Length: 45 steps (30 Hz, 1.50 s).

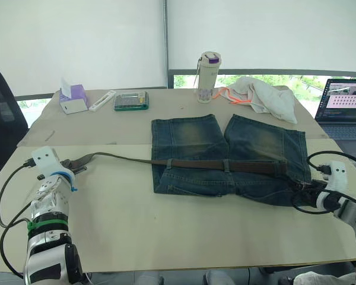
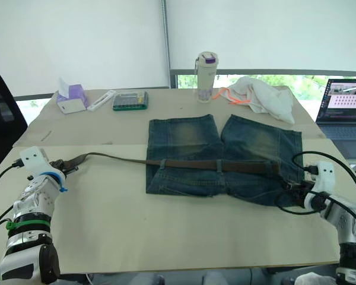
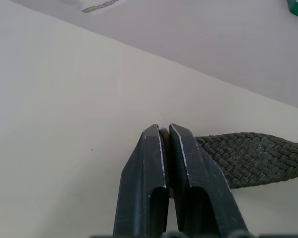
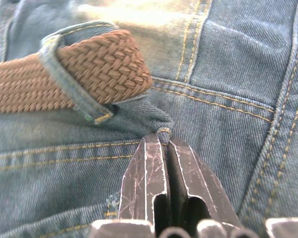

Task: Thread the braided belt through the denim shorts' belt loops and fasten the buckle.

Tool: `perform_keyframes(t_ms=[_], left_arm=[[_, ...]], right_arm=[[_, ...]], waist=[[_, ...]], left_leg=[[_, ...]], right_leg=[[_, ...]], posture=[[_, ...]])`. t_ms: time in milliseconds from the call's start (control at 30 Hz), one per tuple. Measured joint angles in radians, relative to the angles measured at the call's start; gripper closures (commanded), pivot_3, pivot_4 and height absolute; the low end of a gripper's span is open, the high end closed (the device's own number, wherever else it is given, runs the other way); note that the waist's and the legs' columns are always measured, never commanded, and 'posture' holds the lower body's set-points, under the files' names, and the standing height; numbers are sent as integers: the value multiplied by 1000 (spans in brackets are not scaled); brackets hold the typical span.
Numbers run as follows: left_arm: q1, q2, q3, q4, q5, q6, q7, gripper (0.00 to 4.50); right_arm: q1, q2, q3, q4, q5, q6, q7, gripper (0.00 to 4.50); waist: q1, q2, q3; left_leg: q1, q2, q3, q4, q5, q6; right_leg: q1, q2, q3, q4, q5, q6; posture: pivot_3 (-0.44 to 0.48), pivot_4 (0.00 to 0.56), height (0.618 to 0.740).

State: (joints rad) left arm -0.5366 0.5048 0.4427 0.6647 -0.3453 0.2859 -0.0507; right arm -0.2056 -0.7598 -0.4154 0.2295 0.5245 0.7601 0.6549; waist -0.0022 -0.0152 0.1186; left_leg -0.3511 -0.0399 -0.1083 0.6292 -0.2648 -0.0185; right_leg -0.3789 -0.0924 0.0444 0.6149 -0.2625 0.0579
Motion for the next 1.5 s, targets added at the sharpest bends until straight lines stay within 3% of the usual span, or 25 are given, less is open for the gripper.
perform_keyframes(t_ms=[333,600,833,967,1267,1300,1500], left_arm=[[19,41,-34,6,51,-25,-74,4500],[5,62,-59,54,91,-69,-116,4500],[-3,71,-57,83,91,-91,-122,4500],[-3,79,-39,97,85,-92,-120,4500],[-4,95,-33,125,86,-108,-128,4500],[-7,98,-33,133,86,-109,-129,4500],[-9,102,-34,140,87,-114,-130,4500]], right_arm=[[-66,-112,-18,-20,28,-1,123,53],[-263,-106,196,205,-112,-67,179,53],[-431,-88,265,429,-154,-101,301,53],[-463,-88,297,508,-182,-114,365,1145],[-508,-82,303,567,-205,-152,415,4224],[-508,-75,301,567,-207,-159,413,4422],[-508,-54,288,572,-211,-184,393,4422]], waist=[[-6,1,0],[-10,1,0],[-10,1,0],[-12,1,0],[-18,1,0],[-19,1,0],[-20,1,0]], left_leg=[[0,0,0,0,0,0],[-2,0,2,1,0,0],[-2,0,3,0,0,0],[-2,0,3,0,0,0],[-1,1,4,0,0,0],[-1,1,4,0,0,0],[-1,1,4,0,0,0]], right_leg=[[-1,1,0,0,0,0],[-6,-1,0,4,0,0],[-7,-1,0,8,0,0],[-8,-1,0,9,0,-1],[-9,-1,0,11,0,-1],[-9,-1,0,11,1,-1],[-9,-1,0,11,1,-1]], posture=[[0,150,740],[0,150,740],[0,150,740],[0,150,740],[0,150,740],[0,150,740],[0,150,740]])
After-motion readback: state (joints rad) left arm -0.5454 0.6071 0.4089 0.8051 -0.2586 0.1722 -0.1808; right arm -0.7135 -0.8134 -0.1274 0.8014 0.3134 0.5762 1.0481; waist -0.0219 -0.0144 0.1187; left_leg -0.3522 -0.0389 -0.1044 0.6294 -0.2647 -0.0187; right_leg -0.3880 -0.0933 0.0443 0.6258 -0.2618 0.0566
